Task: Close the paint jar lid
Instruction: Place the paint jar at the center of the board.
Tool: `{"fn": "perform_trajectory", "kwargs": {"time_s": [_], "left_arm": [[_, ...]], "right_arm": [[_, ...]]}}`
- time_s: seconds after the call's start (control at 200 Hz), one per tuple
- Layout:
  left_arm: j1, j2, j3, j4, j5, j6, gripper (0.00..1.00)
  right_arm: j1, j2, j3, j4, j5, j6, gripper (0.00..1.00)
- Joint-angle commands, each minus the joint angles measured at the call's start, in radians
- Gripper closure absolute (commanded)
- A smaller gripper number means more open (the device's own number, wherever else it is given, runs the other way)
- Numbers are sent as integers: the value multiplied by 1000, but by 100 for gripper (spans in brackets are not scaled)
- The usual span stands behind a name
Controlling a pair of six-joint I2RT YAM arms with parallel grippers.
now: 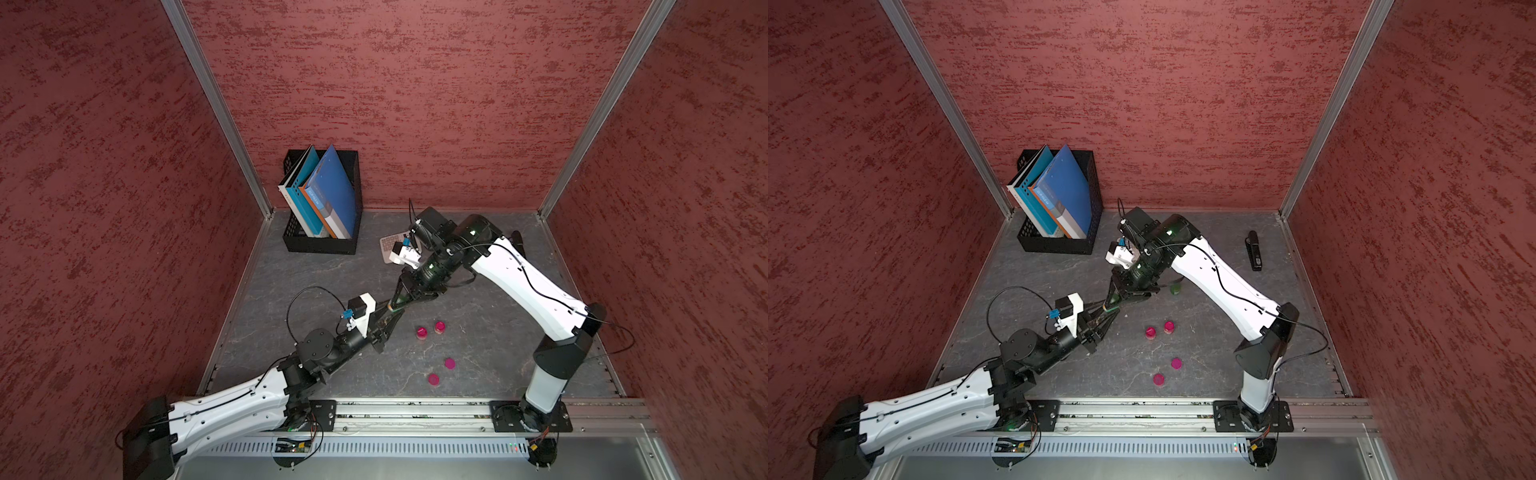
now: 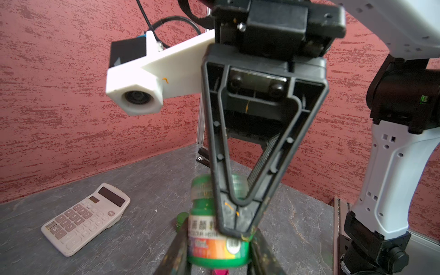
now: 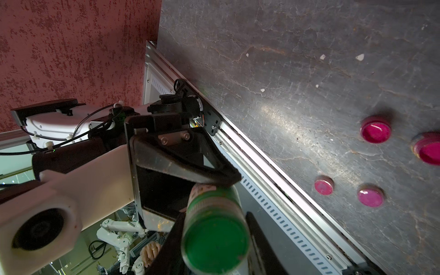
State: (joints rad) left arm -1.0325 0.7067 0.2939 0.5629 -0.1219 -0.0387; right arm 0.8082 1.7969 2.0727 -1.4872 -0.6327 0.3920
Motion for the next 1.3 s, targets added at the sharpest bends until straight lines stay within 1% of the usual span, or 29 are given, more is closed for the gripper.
{"fn": "perform_trajectory", "kwargs": {"time_s": [0.0, 0.08, 0.145, 0.19, 0.311, 0.341, 0.451, 0.536, 0.626, 0.711, 0.826, 0.922, 1.062, 1.202, 1.292], "left_arm": [[-6, -8, 30, -26, -1, -17, 63], [-5, -6, 35, -44, -16, -28, 52], [-6, -4, 37, -57, -33, -37, 48], [-3, -1, 37, -66, -49, -44, 43], [1, -3, 37, -77, -85, -59, 38], [3, -4, 36, -114, -92, -63, 37], [10, -1, 39, -153, -125, -79, 35], [18, 3, 51, -192, -150, -93, 33], [30, 13, 62, -227, -171, -113, 32], [41, 30, 65, -236, -181, -135, 27], [58, 56, 78, -254, -194, -163, 24], [68, 75, 95, -270, -192, -173, 22], [79, 95, 111, -280, -187, -174, 21], [84, 99, 119, -290, -189, -195, 21], [86, 94, 114, -291, -187, -202, 20]], "right_arm": [[4, 8, 30, 41, 76, 1, 78], [3, 9, 32, 37, 128, 4, 78], [3, 8, 32, 40, 166, 10, 79], [2, 10, 32, 42, 188, 11, 79], [-7, 11, 26, 45, 260, 16, 79], [-12, 11, 24, 43, 280, 16, 79], [-50, 10, 0, 29, 399, 16, 79], [-101, 8, -65, 29, 502, 18, 79], [-175, -15, -193, 81, 579, 38, 79], [-254, -37, -324, 161, 647, 71, 79], [-360, -60, -499, 308, 649, 107, 79], [-422, -38, -570, 375, 658, 111, 79], [-464, 36, -589, 429, 661, 90, 78], [-481, 106, -574, 461, 721, 82, 78], [-483, 149, -568, 492, 734, 77, 77]]}}
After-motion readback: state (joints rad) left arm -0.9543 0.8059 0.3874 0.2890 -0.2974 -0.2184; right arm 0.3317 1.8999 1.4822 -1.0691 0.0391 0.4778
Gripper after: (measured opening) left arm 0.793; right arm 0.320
